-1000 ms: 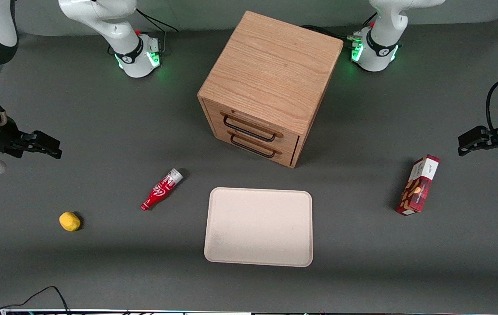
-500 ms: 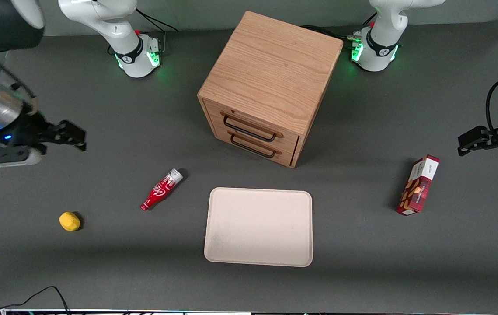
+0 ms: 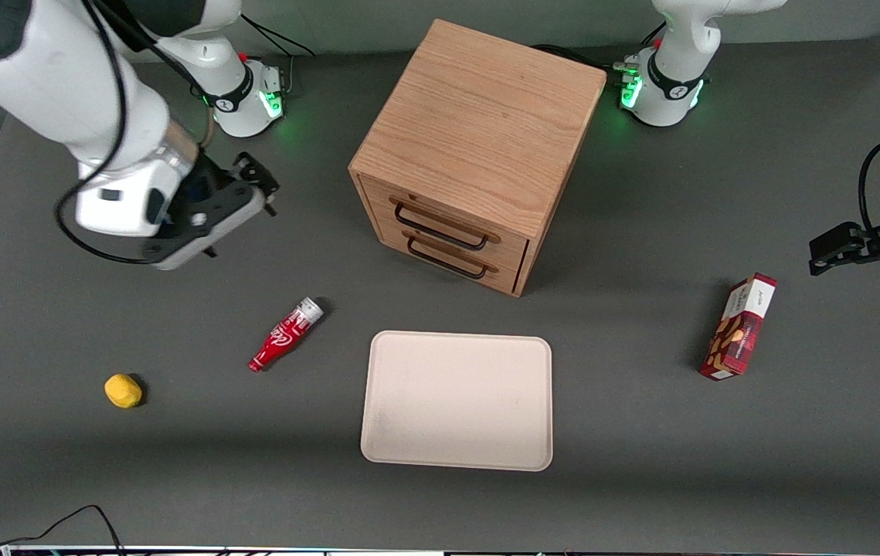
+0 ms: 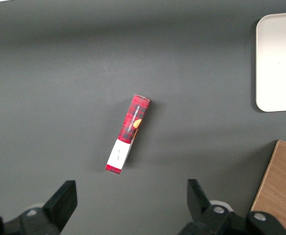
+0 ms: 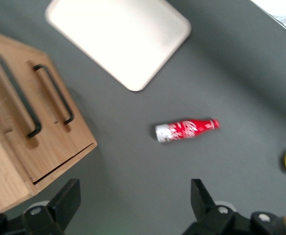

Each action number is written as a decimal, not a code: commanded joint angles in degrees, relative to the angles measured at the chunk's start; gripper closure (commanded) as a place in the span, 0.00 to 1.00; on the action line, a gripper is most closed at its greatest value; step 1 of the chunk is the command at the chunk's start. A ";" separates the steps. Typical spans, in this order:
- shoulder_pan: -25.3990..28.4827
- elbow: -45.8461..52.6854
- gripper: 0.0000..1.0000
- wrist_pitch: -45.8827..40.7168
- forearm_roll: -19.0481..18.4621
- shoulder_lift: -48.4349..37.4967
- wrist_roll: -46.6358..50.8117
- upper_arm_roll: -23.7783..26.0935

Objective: Open upper drawer

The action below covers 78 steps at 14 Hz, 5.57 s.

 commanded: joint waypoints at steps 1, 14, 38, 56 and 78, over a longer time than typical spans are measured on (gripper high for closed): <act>0.09 4.67 0.00 -0.80 -0.31 5.81 -5.40 6.51; 5.97 2.39 0.00 13.61 -0.13 18.92 -6.64 12.42; 5.72 -2.10 0.00 20.99 -1.18 24.02 -15.08 10.84; 5.89 6.43 0.00 37.16 -2.77 28.59 -19.39 -0.23; 5.72 6.43 0.00 35.34 3.99 27.97 -16.40 -2.61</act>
